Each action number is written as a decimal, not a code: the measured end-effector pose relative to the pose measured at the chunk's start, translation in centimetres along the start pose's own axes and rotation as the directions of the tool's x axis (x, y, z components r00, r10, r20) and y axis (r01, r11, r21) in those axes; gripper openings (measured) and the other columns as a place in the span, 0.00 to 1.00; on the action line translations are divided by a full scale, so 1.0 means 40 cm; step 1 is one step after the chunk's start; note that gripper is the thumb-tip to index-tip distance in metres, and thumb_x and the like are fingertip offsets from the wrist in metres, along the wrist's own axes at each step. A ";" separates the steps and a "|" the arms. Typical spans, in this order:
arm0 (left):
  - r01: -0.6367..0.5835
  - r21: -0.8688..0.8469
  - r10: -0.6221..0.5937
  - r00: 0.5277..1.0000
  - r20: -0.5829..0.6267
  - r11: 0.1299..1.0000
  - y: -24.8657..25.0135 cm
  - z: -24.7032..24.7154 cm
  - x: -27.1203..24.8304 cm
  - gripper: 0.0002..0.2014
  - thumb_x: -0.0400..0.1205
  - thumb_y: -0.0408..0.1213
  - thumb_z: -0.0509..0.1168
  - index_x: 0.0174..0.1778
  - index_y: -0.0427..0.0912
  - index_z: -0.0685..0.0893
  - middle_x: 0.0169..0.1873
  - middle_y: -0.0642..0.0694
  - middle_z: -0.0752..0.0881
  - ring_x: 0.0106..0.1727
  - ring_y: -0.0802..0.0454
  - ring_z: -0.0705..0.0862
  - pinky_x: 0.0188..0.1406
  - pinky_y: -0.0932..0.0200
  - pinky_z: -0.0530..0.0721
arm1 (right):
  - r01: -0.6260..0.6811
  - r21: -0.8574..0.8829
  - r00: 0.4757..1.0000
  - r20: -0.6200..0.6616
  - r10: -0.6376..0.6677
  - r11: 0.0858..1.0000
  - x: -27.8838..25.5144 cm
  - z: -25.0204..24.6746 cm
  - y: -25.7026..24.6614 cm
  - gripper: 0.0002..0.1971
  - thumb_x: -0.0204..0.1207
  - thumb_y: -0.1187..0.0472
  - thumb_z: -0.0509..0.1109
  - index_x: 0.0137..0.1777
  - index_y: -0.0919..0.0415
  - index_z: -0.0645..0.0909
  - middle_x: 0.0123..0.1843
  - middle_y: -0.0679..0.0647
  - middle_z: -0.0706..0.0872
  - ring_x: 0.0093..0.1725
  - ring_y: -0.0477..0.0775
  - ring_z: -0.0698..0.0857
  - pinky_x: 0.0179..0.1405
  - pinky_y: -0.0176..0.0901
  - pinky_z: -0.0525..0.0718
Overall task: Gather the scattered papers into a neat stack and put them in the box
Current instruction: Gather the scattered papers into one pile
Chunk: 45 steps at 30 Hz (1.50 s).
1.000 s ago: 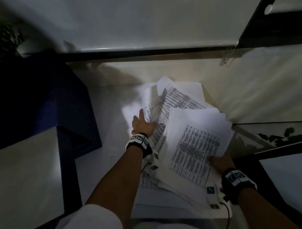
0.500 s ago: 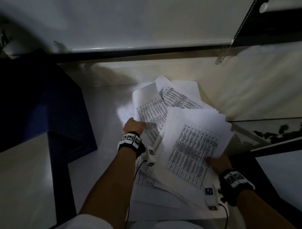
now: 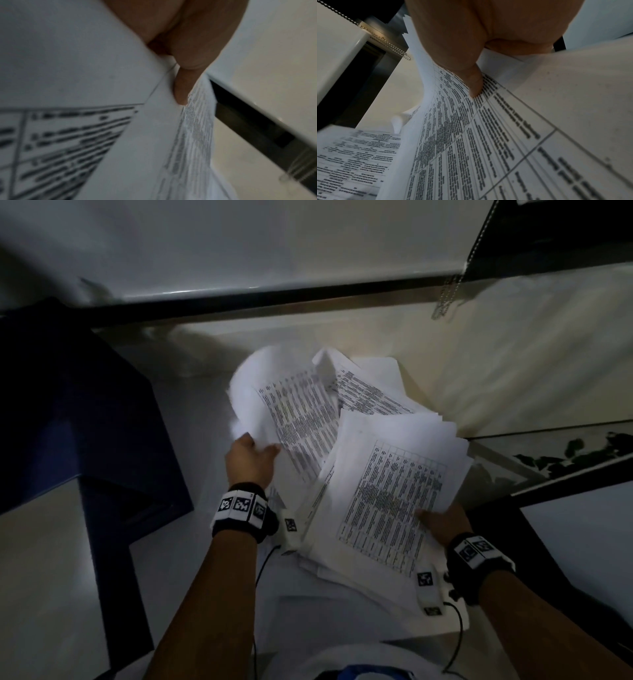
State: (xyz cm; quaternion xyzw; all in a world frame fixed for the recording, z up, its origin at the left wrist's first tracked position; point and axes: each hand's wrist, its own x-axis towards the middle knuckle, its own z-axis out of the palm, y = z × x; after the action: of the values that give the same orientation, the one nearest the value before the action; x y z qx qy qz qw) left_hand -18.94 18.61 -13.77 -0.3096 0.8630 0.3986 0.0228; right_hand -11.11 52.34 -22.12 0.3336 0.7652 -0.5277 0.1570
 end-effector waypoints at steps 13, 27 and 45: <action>-0.561 -0.353 0.506 0.828 -0.241 0.749 0.313 -0.301 -0.118 0.10 0.74 0.28 0.76 0.51 0.37 0.89 0.44 0.51 0.91 0.43 0.64 0.87 0.42 0.66 0.82 | -0.041 -0.139 0.999 0.027 0.045 0.989 -0.027 -0.011 -0.042 0.18 0.74 0.61 0.74 0.63 0.63 0.81 0.56 0.60 0.84 0.59 0.65 0.83 0.61 0.56 0.82; -0.174 -0.111 0.206 0.874 0.440 0.978 0.143 -0.034 -0.050 0.20 0.72 0.28 0.76 0.60 0.39 0.81 0.47 0.45 0.88 0.46 0.50 0.88 0.38 0.61 0.84 | 0.008 -0.183 0.996 0.090 0.008 0.983 -0.058 -0.038 -0.075 0.29 0.70 0.59 0.77 0.71 0.62 0.75 0.67 0.60 0.81 0.66 0.64 0.79 0.67 0.56 0.78; -0.028 0.026 0.016 0.925 0.379 0.999 -0.027 0.074 -0.069 0.36 0.79 0.20 0.60 0.78 0.48 0.54 0.47 0.43 0.80 0.49 0.38 0.82 0.49 0.47 0.85 | 0.011 0.001 0.997 0.071 -0.011 1.000 -0.013 -0.022 -0.039 0.31 0.62 0.68 0.74 0.68 0.54 0.75 0.57 0.56 0.85 0.59 0.65 0.84 0.63 0.67 0.82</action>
State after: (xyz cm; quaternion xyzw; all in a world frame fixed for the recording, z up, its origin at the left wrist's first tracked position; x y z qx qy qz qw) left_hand -16.75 21.59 -15.73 -0.2168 0.8518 0.4376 0.1893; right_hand -11.68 52.61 -20.37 0.3105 0.7609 -0.5401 0.1812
